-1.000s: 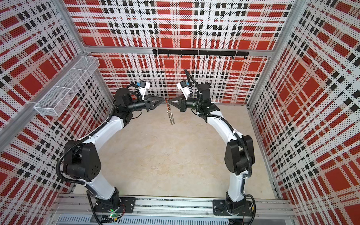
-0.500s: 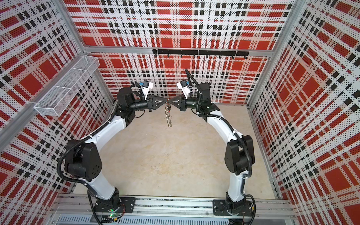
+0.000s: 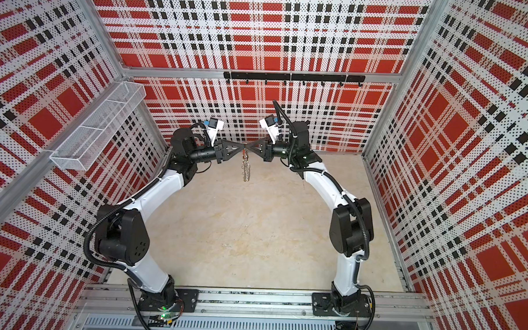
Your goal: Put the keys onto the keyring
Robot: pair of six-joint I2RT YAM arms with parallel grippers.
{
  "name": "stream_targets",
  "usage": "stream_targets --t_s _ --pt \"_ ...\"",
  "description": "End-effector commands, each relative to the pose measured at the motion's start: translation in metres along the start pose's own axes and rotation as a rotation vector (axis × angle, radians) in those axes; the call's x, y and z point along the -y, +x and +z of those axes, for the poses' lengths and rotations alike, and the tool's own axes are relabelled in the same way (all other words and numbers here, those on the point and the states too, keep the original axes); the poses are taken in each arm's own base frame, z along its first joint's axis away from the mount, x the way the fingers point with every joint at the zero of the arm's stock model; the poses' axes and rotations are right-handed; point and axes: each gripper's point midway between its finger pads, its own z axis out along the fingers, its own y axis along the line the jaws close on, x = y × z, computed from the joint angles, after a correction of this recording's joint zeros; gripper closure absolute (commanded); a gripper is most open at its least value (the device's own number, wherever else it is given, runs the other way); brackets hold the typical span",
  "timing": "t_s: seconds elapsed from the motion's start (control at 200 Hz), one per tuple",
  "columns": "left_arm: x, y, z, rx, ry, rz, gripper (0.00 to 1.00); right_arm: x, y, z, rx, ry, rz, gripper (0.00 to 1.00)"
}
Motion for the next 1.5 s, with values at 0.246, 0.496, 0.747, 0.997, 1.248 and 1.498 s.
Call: stream_targets --t_s 0.246,0.496,0.747,0.997,1.248,1.498 --pt "0.009 -0.005 0.005 0.004 0.039 0.013 0.81 -0.025 -0.023 0.001 0.036 -0.064 -0.083 1.00" --pt "0.011 -0.003 0.007 0.004 0.046 0.005 1.00 -0.024 -0.023 0.001 0.047 -0.055 -0.078 1.00" --pt "0.015 -0.015 0.001 0.058 0.051 0.001 1.00 -0.016 -0.033 -0.018 0.113 0.070 -0.092 0.63" --pt "0.024 -0.021 -0.003 0.085 0.107 -0.019 1.00 0.006 -0.027 -0.057 0.184 0.278 -0.153 0.51" --pt "0.028 -0.023 -0.003 0.095 0.121 -0.025 1.00 0.014 -0.004 -0.027 0.083 0.369 -0.250 0.49" --pt "0.030 -0.025 -0.004 0.100 0.125 -0.025 1.00 -0.002 -0.006 -0.002 0.090 0.300 -0.277 0.46"
